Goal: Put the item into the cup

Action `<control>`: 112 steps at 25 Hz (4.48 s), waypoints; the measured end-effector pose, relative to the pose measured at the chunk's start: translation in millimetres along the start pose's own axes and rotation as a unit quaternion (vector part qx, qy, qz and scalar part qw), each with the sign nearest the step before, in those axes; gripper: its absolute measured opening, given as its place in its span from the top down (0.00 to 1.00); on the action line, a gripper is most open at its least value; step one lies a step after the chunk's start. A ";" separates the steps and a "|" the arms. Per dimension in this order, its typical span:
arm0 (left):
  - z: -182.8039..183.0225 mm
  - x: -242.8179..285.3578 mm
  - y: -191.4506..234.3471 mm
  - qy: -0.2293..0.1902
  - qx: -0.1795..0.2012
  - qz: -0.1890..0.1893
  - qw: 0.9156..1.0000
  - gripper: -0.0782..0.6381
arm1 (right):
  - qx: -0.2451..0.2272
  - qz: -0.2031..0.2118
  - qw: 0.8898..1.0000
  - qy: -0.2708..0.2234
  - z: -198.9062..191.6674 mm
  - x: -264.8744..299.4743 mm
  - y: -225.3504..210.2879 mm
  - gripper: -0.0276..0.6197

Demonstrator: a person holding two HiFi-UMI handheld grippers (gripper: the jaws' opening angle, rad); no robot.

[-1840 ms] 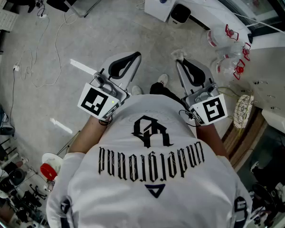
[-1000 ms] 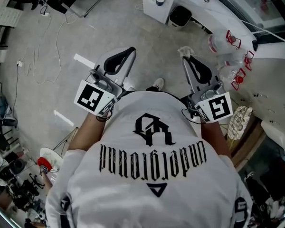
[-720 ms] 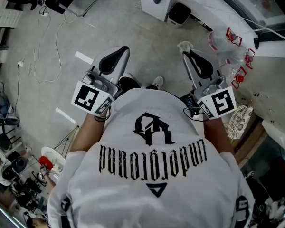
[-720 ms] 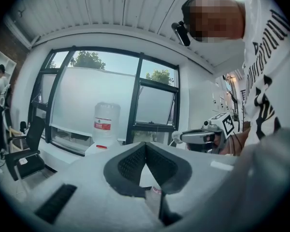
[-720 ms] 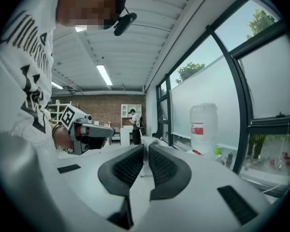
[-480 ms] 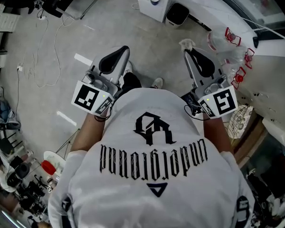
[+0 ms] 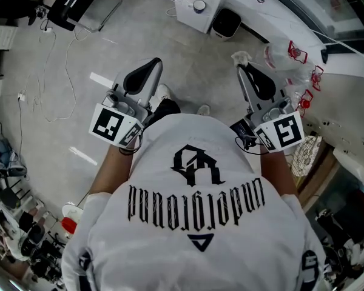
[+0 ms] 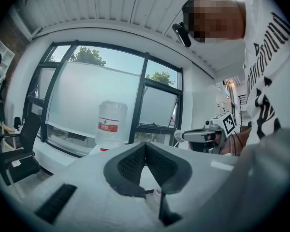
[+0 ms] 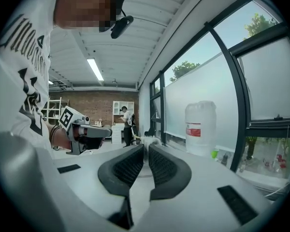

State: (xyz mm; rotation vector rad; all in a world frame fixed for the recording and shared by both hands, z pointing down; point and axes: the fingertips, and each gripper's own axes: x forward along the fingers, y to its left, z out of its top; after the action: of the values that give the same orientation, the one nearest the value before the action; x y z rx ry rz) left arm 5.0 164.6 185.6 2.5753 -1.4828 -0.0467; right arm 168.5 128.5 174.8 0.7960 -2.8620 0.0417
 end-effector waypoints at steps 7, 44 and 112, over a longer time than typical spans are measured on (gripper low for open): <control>18.3 -21.2 73.8 -0.007 0.002 -0.025 1.000 0.87 | -0.004 -0.027 1.000 0.007 18.1 71.8 14.6 0.90; 27.6 80.1 188.3 0.015 0.011 -0.052 0.998 0.87 | 0.018 -0.053 0.998 0.027 3.3 186.5 -80.2 0.90; -224.3 319.4 294.1 0.155 -0.006 -0.161 0.975 0.87 | 0.114 -0.035 0.971 0.208 -320.1 363.3 -232.7 0.89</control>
State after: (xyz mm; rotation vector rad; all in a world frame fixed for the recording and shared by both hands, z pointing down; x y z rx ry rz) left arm -60.3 -225.7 472.4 2.6352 -0.9476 0.2915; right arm 32.0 -233.1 547.9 0.8141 -2.4560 0.4773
